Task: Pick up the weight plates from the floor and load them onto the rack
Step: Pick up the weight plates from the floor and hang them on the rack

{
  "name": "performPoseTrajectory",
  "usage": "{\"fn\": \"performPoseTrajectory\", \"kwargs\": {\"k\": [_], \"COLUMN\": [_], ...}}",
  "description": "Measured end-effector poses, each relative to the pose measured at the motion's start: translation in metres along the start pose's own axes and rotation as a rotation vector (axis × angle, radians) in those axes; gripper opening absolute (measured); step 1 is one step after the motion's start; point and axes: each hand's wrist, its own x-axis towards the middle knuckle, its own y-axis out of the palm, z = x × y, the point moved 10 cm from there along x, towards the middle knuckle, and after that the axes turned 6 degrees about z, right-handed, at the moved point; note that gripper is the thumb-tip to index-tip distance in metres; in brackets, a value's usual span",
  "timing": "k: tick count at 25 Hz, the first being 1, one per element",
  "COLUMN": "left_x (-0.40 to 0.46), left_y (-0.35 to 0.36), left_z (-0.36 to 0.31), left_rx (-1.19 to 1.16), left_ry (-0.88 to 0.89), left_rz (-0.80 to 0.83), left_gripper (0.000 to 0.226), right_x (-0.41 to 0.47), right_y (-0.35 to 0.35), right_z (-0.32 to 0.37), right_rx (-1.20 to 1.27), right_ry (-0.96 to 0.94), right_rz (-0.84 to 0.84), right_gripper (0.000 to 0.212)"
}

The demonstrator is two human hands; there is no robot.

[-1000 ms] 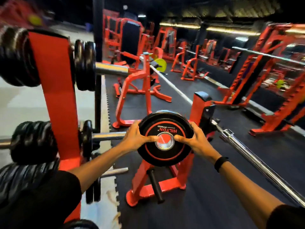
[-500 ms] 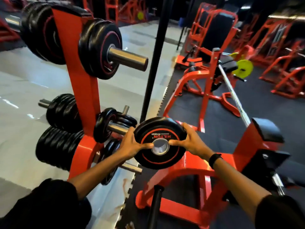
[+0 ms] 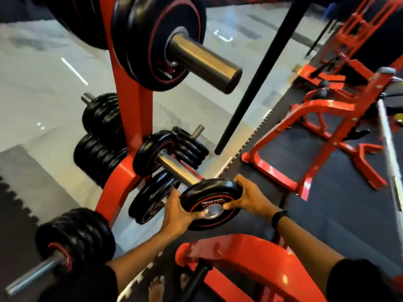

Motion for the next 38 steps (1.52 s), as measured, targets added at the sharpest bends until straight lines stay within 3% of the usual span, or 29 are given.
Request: {"fn": "performPoseTrajectory", "kwargs": {"k": [11,22,26,30,35,38], "left_x": [0.016,0.012,0.016,0.037,0.069,0.078], "left_y": [0.027,0.029,0.017,-0.019,-0.088,-0.117], "left_z": [0.043,0.044,0.033,0.03,0.017,0.009], "left_rx": [-0.166,-0.167,-0.063,0.059,0.352,0.436], "left_ry": [-0.218,-0.193,-0.131,-0.163,-0.286,-0.428], "left_rz": [-0.298,-0.474,-0.537,-0.573,-0.747,-0.792], "left_gripper": [0.064,0.059,0.051,0.061,0.111,0.128], "right_x": [0.092,0.127,0.132,0.169,0.222,0.23], "right_y": [0.011,0.028,0.032,0.044,0.056,0.068], "right_z": [-0.018,-0.001,0.013,0.033,0.08,0.099], "right_rx": [-0.135,-0.292,-0.31,-0.382,-0.574,-0.653], "right_ry": [-0.136,-0.394,-0.476,-0.465,-0.446,-0.342], "right_rz": [0.255,0.416,0.353,0.359,0.036,-0.094], "right_gripper": [0.056,0.053,0.045,0.055,0.081,0.085]}}
